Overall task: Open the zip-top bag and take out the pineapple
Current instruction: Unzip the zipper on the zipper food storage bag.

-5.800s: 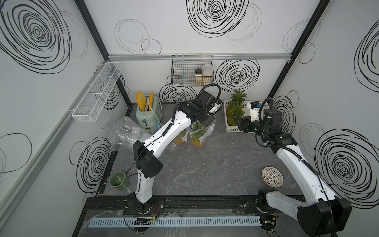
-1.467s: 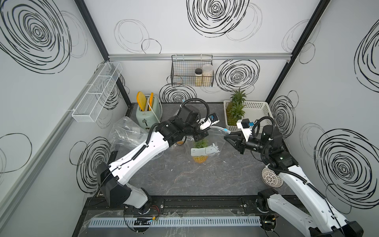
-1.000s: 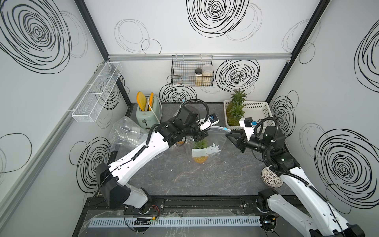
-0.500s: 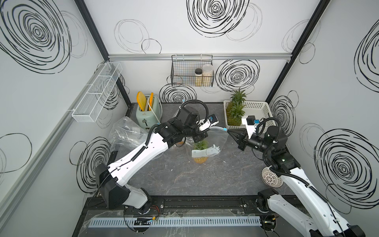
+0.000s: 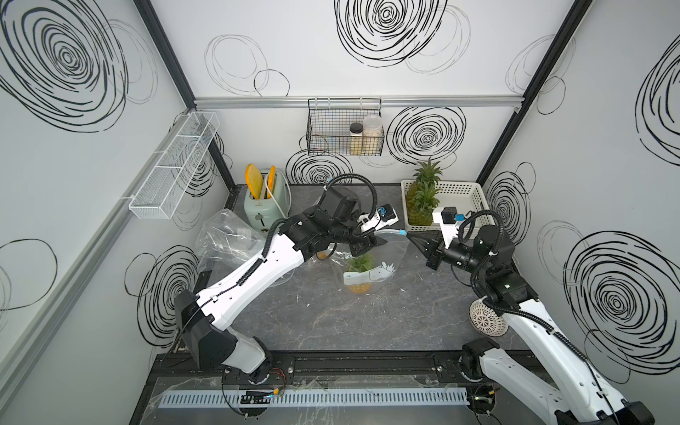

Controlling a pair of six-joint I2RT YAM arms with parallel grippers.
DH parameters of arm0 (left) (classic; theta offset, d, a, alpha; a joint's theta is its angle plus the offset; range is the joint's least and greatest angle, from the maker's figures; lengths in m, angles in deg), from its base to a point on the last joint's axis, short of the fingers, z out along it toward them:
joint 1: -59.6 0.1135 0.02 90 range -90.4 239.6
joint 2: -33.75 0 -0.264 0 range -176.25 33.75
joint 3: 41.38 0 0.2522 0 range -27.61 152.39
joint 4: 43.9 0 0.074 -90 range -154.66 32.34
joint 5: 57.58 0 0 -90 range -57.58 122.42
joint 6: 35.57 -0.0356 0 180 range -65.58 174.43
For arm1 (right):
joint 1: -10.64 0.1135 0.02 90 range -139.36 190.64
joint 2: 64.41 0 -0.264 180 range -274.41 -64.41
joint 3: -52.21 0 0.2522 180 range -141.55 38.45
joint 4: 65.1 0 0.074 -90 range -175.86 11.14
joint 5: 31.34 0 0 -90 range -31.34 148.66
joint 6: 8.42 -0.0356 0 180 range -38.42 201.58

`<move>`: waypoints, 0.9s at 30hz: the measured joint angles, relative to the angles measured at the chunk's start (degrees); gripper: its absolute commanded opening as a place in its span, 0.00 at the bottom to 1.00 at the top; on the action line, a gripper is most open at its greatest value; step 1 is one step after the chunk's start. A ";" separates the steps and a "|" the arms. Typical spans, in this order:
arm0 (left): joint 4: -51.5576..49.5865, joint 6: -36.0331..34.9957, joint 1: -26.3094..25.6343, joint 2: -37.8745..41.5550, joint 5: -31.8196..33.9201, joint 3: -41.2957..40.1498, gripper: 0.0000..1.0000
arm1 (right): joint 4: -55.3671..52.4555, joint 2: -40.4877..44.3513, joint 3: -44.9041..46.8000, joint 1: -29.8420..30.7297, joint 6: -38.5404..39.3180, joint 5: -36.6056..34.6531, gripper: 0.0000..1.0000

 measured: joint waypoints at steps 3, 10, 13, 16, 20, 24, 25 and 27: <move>-0.42 -0.52 0.00 -2.12 -2.43 2.93 0.46 | 0.00 0.00 0.00 0.00 0.00 0.31 0.00; -2.34 -1.88 0.00 -7.10 -6.36 7.61 0.44 | -0.02 -0.04 0.00 0.00 0.07 0.48 0.00; -2.75 -2.14 -0.07 -8.15 -7.30 7.98 0.43 | -0.02 -0.22 0.00 0.02 0.07 0.61 0.00; -3.19 -2.27 -0.28 -8.68 -7.91 8.55 0.43 | -0.04 -0.44 0.00 0.02 0.07 0.68 0.00; -3.19 -2.38 -0.42 -8.76 -8.57 9.40 0.41 | -0.04 -0.44 0.00 0.02 0.09 0.70 0.00; -3.13 -2.38 -0.68 -8.79 -9.05 9.86 0.39 | -0.02 -0.55 0.00 0.02 0.11 0.68 0.00; -3.13 -2.38 -0.72 -8.81 -9.16 9.86 0.38 | -0.04 -0.59 0.00 0.02 0.11 0.68 0.00; -3.13 -2.36 -0.87 -8.87 -9.22 9.88 0.38 | -0.04 -0.68 0.00 0.02 0.13 0.70 0.00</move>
